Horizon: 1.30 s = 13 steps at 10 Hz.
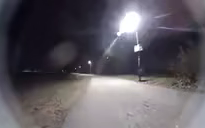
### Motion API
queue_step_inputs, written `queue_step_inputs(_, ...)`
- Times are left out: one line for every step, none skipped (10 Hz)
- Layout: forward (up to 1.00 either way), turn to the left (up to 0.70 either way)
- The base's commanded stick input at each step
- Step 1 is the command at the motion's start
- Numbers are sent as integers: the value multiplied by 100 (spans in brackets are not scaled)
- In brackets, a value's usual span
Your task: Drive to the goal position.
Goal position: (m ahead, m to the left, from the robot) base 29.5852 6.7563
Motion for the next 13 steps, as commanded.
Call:
queue_step_inputs(100, 0)
queue_step_inputs(100, 0)
queue_step_inputs(100, 0)
queue_step_inputs(100, 0)
queue_step_inputs(100, 0)
queue_step_inputs(100, 0)
queue_step_inputs(100, 0)
queue_step_inputs(100, 0)
queue_step_inputs(100, 0)
queue_step_inputs(100, 0)
queue_step_inputs(100, 0)
queue_step_inputs(100, 0)
queue_step_inputs(100, 0)
